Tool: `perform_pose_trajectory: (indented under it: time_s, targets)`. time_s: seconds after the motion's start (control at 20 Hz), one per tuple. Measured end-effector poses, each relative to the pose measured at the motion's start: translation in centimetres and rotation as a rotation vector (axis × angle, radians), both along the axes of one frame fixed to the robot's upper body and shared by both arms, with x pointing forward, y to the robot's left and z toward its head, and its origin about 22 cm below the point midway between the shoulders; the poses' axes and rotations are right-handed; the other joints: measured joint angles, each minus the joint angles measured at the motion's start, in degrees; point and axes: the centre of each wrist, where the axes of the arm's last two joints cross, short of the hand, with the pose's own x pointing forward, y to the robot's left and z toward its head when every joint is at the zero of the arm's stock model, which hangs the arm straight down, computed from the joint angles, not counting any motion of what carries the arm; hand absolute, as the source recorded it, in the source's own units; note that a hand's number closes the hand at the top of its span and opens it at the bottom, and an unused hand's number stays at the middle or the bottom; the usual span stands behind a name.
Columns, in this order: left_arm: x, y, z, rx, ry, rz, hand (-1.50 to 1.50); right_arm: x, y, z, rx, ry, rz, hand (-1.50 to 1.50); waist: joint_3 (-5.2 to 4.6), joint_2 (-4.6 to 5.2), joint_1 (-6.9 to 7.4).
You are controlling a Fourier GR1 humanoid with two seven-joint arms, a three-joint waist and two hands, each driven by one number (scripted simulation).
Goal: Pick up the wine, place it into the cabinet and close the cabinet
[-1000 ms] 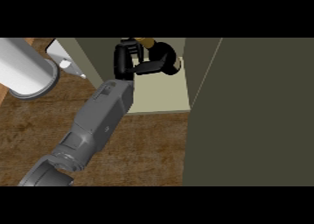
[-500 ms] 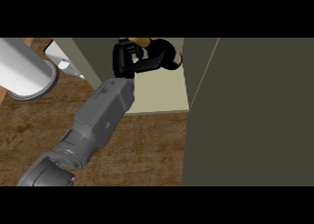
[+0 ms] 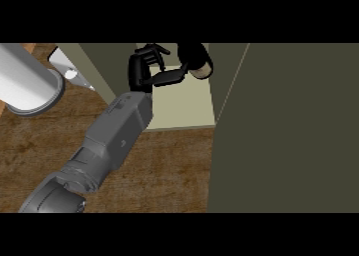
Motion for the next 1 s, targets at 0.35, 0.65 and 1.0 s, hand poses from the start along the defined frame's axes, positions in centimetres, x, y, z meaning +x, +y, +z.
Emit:
perform_pose_trajectory:
  time_s: [0.35, 0.65, 1.0]
  targets:
    - [-0.2, 0.3, -0.6, 0.058, 0.036, 0.027, -1.50, 0.3, 0.1, 0.2, 0.001, -0.018, 0.002, -1.50, -0.06, 0.19, -0.18]
    - [-0.4, 0.7, -1.3, 0.119, 0.048, 0.052, -1.50, 0.1, 0.4, 0.1, 0.005, -0.007, 0.013, -1.50, -0.10, 0.41, -0.56]
    - [-1.0, 1.1, -2.4, 0.147, 0.042, 0.068, -1.50, 0.1, 0.5, 0.0, 0.000, -0.011, 0.022, -1.50, -0.09, 0.54, -0.90]
